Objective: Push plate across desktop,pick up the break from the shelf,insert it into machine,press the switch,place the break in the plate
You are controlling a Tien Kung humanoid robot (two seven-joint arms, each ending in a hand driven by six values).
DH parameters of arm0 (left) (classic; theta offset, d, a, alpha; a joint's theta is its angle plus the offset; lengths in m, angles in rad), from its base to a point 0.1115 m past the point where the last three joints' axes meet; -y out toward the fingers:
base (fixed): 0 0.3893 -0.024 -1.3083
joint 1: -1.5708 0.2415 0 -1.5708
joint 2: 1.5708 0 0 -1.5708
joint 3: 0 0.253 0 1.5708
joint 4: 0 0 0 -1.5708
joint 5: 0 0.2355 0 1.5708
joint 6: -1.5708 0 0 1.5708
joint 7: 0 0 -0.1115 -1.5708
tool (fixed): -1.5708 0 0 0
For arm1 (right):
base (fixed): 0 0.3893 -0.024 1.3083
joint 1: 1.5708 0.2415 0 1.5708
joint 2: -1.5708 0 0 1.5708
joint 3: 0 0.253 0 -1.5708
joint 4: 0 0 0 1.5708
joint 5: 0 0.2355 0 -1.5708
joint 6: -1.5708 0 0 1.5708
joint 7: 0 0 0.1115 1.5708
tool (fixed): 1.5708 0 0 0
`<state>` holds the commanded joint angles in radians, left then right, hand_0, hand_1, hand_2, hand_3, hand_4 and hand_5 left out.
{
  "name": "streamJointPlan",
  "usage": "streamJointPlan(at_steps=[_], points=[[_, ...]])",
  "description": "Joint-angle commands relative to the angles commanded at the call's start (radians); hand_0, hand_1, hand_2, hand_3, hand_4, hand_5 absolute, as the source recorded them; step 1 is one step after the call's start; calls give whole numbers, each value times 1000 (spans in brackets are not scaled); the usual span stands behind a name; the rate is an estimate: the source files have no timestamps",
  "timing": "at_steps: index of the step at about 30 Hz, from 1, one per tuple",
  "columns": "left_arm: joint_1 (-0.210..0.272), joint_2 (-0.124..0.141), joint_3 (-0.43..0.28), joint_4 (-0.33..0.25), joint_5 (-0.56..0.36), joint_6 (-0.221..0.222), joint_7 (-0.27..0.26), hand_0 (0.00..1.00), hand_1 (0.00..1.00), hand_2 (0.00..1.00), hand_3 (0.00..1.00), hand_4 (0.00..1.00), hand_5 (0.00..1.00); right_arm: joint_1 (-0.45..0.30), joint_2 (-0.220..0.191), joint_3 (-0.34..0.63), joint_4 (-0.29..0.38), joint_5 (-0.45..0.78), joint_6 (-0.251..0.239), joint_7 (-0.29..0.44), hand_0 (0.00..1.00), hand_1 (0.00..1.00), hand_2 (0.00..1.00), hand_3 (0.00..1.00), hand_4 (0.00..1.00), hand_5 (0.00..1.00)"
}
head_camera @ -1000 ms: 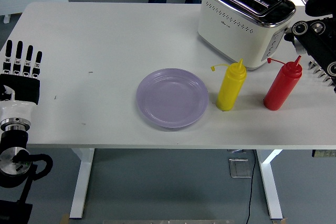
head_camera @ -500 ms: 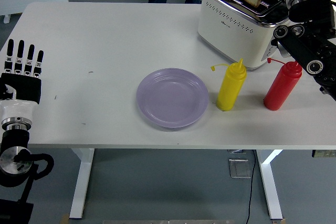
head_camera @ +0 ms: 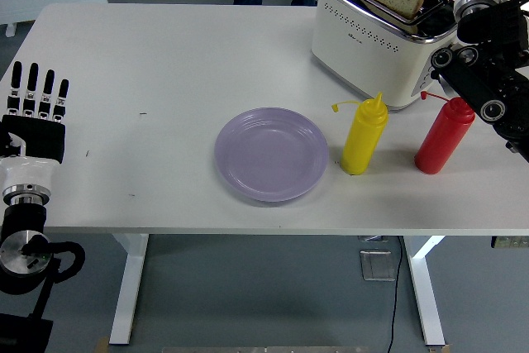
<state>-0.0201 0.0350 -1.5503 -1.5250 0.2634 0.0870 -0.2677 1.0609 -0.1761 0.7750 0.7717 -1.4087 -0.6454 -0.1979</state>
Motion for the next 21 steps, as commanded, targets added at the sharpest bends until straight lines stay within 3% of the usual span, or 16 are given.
streamJointPlan(at_steps=[1,2,7,8,13,14,19,21], points=[[0,0,1,0,0,0,0,868,880,877,786,536,998,1,1,-3,-2,-6,0,-3,392,395,430,494,196,10],[-1,0,2,0,0,0,0,869,880,878,785,536,998,2,1,-7,-5,-18,0,-12,429,457,482,530,295,19],[-1,0,1,0,0,0,0,869,880,878,785,536,998,4,2,-11,-5,-72,0,-53,429,457,482,530,295,19],[0,0,0,0,0,0,0,870,880,878,784,535,998,4,1,-12,-6,-94,0,-69,576,628,642,716,536,61],[0,0,0,-1,0,0,0,870,880,878,784,535,998,-3,-3,-14,1,-148,0,-103,576,628,642,716,536,61],[1,0,0,-2,-1,0,0,870,879,878,782,535,998,-5,-5,-14,5,-151,0,-108,589,634,675,760,604,65],[2,0,-2,-3,0,1,-1,870,879,878,782,535,998,-14,-11,-13,21,-176,0,-150,589,634,675,760,604,65],[2,0,-3,-4,0,1,0,870,879,878,782,534,998,-17,-15,-14,29,-171,0,-159,539,594,625,740,607,72]])
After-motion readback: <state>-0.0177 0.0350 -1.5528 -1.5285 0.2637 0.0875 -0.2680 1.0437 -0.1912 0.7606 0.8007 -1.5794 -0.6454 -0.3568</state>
